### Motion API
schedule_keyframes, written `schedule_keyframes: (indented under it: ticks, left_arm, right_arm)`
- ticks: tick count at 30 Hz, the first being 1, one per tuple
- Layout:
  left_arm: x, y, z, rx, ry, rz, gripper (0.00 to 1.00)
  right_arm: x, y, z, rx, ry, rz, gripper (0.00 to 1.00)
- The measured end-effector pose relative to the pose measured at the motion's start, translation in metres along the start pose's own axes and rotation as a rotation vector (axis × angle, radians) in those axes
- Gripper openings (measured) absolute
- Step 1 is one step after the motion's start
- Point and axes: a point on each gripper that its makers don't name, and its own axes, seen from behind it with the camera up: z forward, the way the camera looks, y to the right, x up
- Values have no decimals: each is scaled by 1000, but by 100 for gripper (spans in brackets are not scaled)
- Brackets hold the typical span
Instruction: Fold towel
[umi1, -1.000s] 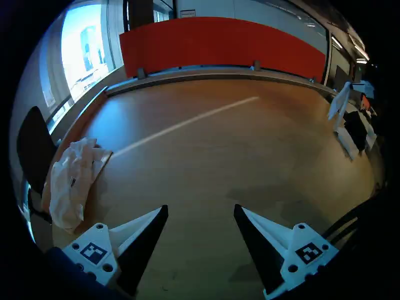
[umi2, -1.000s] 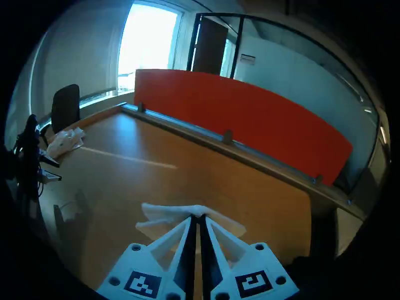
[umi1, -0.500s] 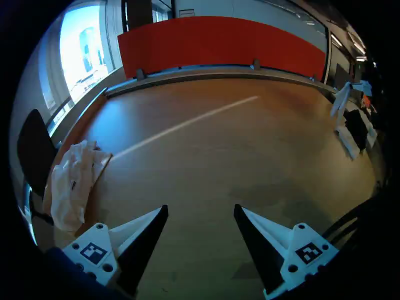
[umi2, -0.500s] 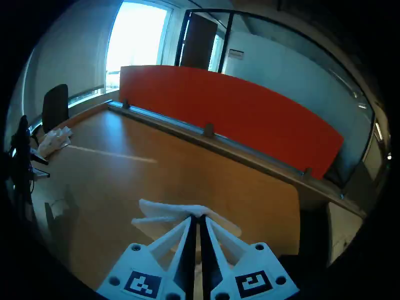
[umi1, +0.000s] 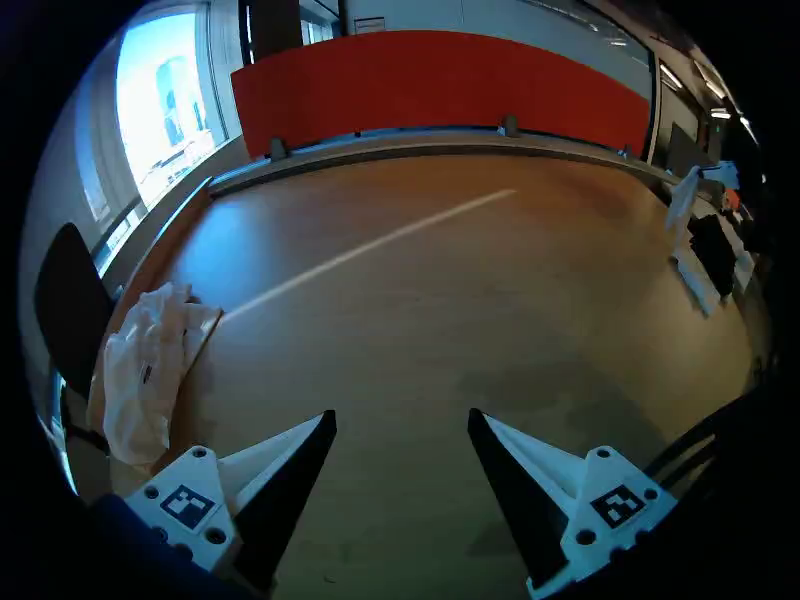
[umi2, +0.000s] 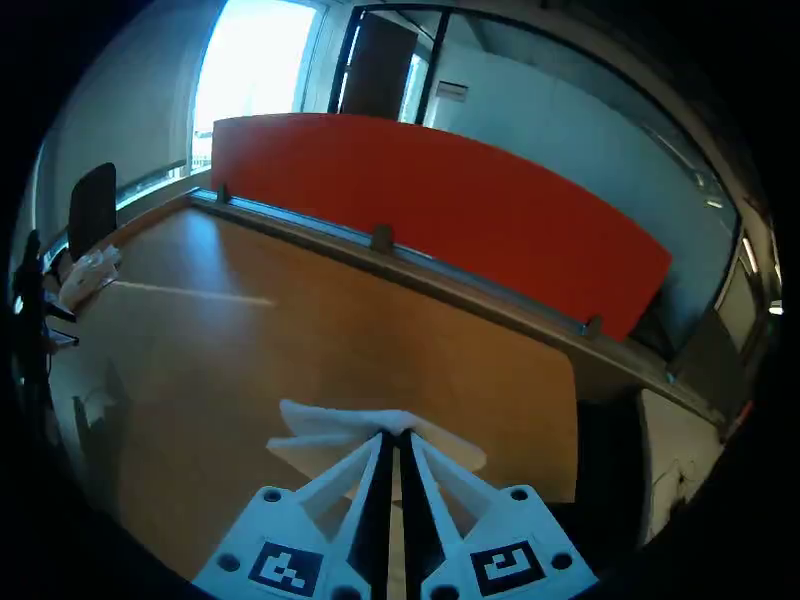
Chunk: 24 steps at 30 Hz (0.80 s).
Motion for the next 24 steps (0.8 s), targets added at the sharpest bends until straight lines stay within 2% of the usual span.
schedule_keyframes:
  ticks: [12, 24]
  left_arm:
    - [0, 2, -1, 0, 0, 7, 98]
    - [2, 6, -3, -8, 3, 20, 98]
  right_arm:
    - [-19, 7, 2, -4, -32, 1, 4]
    - [-61, 22, -21, -44, -89, 19, 4]
